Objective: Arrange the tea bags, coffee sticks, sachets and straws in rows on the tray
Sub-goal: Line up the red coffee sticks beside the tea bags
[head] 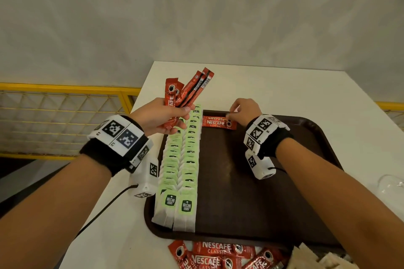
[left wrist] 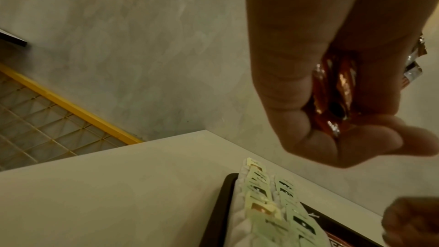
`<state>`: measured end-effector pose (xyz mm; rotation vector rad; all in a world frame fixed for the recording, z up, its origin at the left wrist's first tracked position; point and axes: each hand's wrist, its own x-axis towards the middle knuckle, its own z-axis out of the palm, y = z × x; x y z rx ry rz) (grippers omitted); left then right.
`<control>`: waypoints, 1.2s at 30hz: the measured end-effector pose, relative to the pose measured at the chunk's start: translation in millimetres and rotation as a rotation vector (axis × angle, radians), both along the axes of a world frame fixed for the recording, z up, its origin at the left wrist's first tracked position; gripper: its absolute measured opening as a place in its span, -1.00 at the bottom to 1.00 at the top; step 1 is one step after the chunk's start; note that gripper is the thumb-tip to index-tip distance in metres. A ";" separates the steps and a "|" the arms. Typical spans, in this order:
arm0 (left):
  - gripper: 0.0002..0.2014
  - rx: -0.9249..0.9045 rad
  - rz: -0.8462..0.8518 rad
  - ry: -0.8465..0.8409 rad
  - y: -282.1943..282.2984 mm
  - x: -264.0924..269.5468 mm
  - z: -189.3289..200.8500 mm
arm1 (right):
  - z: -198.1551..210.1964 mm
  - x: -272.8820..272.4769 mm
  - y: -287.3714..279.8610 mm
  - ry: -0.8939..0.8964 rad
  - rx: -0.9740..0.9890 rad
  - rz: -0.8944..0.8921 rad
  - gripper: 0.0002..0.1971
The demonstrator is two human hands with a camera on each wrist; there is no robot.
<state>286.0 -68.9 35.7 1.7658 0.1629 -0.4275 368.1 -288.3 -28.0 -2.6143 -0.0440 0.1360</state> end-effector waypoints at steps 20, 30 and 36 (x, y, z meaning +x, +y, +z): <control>-0.63 -0.356 0.021 0.107 5.7 -13.7 13.8 | 70.9 -48.9 6.6 0.018 1.027 0.512 -0.75; -0.87 -0.300 0.012 0.010 -1.3 -13.7 14.0 | 70.2 -56.8 5.7 -0.192 0.640 0.595 -0.73; -0.66 -0.146 0.065 -0.116 -2.8 -11.6 9.4 | 79.7 -63.3 4.3 0.323 1.044 0.411 -0.64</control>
